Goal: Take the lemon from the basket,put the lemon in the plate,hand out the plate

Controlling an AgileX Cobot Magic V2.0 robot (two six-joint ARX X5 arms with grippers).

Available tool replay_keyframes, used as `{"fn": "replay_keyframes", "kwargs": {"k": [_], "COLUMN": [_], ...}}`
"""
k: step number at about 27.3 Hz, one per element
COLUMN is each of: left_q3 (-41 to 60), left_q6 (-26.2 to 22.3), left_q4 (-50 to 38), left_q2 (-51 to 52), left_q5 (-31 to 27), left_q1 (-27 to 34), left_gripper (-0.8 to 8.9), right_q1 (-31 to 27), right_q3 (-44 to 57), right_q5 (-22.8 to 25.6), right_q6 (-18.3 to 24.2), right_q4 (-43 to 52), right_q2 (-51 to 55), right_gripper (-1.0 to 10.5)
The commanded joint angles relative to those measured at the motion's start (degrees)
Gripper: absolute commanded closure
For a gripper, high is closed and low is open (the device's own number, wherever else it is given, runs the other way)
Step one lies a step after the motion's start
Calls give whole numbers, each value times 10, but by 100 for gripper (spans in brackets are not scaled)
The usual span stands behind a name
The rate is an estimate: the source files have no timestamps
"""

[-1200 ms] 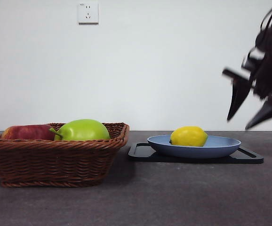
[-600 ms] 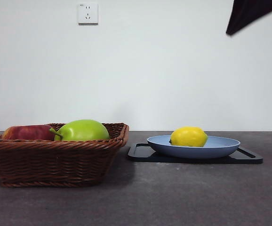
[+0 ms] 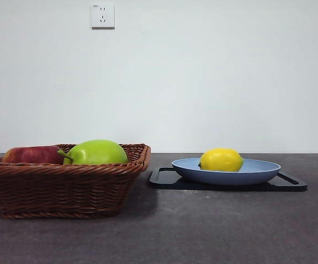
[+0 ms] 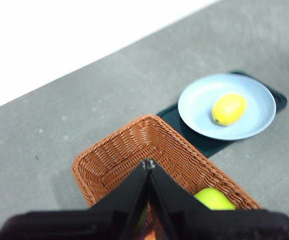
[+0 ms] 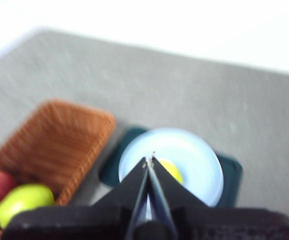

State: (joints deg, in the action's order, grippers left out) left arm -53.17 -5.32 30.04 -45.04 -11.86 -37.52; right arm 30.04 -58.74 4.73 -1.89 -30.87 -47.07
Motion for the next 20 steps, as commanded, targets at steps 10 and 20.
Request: {"fn": "replay_keyframes", "kwargs": {"k": [10,20], "left_q3": [217,217], "left_q6": [118,116], "left_q4": [-90,-90], "left_q2": [221,218], "left_q5": [4,15], "left_q1": [-3,-3], "left_gripper": [808,807], "right_q1": [9,8], "right_q3": [277,283], "right_q5": [48,46], "right_q6": [7,-6], "right_q4": [141,137], "right_q2": [240,247], "right_gripper": [944,943]}}
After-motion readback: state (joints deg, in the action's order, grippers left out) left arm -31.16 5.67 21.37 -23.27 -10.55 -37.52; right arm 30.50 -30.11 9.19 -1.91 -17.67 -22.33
